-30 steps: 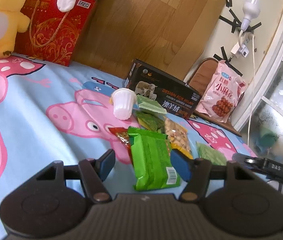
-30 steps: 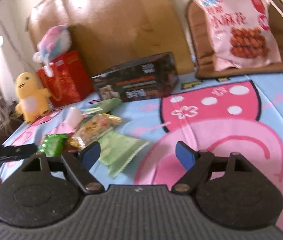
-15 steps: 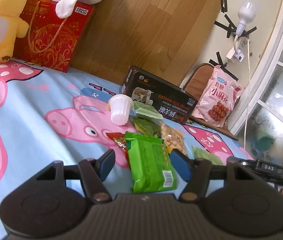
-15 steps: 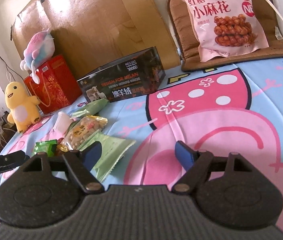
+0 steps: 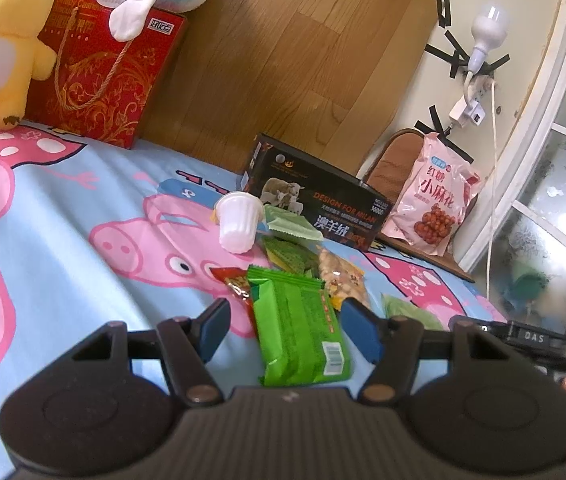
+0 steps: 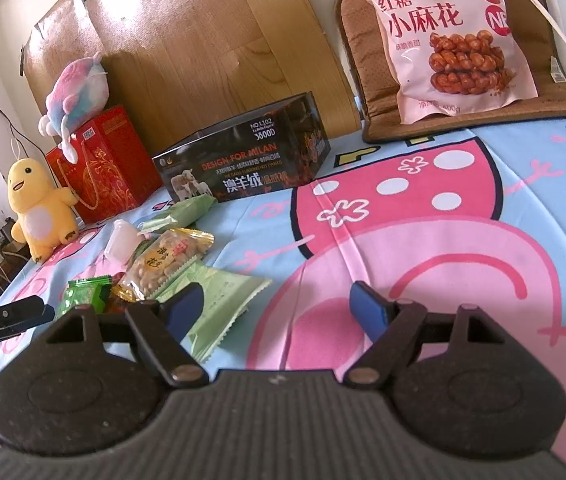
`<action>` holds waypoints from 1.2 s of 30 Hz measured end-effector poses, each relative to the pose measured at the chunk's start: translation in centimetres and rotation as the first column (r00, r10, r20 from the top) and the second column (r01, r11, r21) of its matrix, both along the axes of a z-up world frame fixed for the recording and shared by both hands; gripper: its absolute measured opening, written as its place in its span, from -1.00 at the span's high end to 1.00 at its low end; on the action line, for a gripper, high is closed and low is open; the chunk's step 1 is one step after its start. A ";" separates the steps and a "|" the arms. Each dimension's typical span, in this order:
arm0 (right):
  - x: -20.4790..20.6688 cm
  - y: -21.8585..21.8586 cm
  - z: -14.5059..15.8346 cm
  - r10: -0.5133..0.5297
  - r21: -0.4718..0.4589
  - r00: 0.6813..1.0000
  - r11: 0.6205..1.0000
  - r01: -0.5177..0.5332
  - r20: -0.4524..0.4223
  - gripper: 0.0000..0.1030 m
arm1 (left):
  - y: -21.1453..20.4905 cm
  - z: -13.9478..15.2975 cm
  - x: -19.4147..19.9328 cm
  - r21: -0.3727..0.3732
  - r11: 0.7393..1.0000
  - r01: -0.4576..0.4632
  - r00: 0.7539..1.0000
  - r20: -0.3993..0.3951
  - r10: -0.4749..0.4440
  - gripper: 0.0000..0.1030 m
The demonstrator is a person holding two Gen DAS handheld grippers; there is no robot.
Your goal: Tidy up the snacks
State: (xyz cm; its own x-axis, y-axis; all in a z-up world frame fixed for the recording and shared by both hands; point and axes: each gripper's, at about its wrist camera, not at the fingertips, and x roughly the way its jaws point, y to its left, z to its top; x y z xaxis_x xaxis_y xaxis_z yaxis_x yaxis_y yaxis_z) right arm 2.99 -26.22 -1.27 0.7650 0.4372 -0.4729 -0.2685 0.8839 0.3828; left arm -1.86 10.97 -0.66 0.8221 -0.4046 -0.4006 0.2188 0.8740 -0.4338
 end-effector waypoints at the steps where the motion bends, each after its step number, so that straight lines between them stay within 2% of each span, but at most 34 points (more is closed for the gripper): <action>1: 0.1 0.0 0.0 0.004 -0.001 1.000 1.000 -0.004 0.001 -0.60 | 0.0 0.0 0.0 0.004 1.000 -0.001 1.000 0.001 0.001 -0.21; 21: 0.4 0.5 0.0 0.016 -0.055 1.000 0.998 -0.015 0.010 -0.61 | 0.3 0.1 -0.3 -0.021 1.000 0.013 1.000 0.027 -0.012 -0.21; 30: 0.3 0.5 0.0 0.022 -0.046 1.000 0.999 -0.022 0.013 -0.61 | 0.5 0.2 -0.2 -0.034 0.999 0.023 1.000 0.021 -0.023 -0.21; 33: 0.4 0.3 0.0 0.023 -0.039 1.000 0.999 -0.022 0.011 -0.60 | 1.2 0.8 -0.5 -0.070 0.996 0.053 0.998 0.044 -0.051 -0.21; 36: 0.2 0.4 0.2 0.024 -0.050 1.000 0.998 -0.023 0.019 -0.60 | 0.4 2.8 -0.2 -0.068 0.992 0.103 0.993 0.062 -0.099 -0.21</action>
